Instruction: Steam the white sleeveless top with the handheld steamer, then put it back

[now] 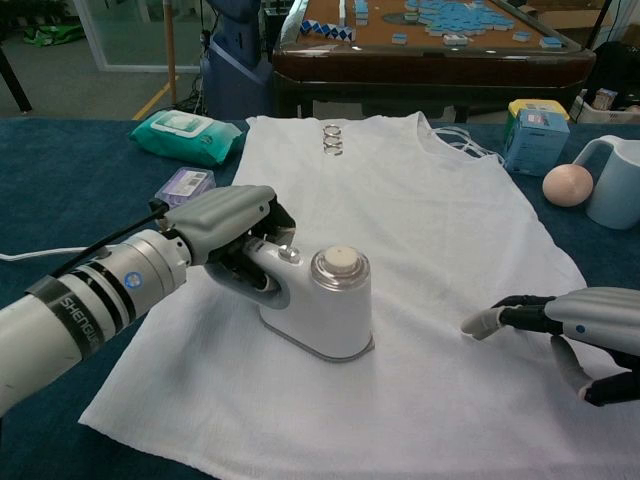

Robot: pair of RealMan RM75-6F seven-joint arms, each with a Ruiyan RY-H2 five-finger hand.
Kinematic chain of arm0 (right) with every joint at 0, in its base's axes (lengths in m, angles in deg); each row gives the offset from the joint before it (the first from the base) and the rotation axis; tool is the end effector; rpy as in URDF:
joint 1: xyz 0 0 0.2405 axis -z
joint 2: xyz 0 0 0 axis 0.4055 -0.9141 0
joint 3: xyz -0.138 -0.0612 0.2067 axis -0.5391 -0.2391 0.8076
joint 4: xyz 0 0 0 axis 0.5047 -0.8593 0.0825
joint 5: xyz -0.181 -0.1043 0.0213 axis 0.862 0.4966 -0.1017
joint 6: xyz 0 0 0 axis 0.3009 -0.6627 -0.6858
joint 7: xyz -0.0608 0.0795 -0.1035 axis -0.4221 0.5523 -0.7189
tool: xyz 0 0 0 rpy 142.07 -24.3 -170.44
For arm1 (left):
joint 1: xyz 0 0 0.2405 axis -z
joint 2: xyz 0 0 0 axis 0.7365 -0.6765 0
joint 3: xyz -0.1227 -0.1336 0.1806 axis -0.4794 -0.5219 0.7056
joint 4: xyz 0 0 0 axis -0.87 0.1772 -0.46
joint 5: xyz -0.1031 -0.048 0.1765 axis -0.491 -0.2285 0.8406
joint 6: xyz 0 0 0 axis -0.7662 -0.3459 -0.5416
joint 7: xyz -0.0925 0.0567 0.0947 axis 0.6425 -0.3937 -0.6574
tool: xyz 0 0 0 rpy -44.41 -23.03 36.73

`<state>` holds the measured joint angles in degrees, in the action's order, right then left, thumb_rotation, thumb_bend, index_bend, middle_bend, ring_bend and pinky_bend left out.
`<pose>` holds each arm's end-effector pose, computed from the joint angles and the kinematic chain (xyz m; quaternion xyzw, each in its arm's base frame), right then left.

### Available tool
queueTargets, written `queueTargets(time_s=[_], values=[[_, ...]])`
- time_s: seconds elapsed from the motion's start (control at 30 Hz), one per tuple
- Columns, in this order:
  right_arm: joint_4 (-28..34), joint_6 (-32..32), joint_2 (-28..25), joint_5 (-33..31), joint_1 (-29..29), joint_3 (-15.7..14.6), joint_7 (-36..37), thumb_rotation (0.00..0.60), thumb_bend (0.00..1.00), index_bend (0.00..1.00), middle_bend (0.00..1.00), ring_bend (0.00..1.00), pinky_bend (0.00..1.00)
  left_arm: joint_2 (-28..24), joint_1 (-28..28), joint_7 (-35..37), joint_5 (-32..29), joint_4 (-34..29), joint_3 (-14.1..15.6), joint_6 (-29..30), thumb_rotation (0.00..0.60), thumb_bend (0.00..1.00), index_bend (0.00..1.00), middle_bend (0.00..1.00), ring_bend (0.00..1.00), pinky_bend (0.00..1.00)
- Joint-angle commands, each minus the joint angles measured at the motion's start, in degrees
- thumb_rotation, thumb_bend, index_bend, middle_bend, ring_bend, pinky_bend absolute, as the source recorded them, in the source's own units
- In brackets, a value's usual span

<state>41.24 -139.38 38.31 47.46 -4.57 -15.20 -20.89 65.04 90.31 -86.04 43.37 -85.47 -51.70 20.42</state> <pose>-0.2490 -0.2168 0.0049 0.8205 -0.4334 0.2674 0.2596 -0.1053 0.3235 -0.1028 -0.7223 -0.3846 -0.4502 0.3572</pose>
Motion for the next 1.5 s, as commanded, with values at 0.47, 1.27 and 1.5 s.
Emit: queueTargets(time_s=[0.47,1.27,1.5], values=[[-0.25,-0.37,0.13,-0.82,-0.13,-1.74,-0.33,0.600,1.00,0.03,0.16,0.06,0.14,3.05,3.69,5.28,0.25,11.39,-3.19,-1.78,0.600,0.12,0.85,0.75,0.64,0.72],[0.46,-1.11,0.21,-1.39,-0.56,-2.52,-1.16,0.600,1.00,0.03,0.16,0.06,0.14,1.30,4.12,11.42,1.41,22.64,-2.31,-2.20,0.600,0.12,0.85,0.75,0.63,0.72],[0.73,-1.17,0.24,-1.21,-0.81,-2.73,-1.16,0.600,1.00,0.03,0.16,0.06,0.14,-2.59,1.63,10.38,3.66,15.32,0.90,-0.53,0.600,0.12,0.85,0.75,0.63,0.72]])
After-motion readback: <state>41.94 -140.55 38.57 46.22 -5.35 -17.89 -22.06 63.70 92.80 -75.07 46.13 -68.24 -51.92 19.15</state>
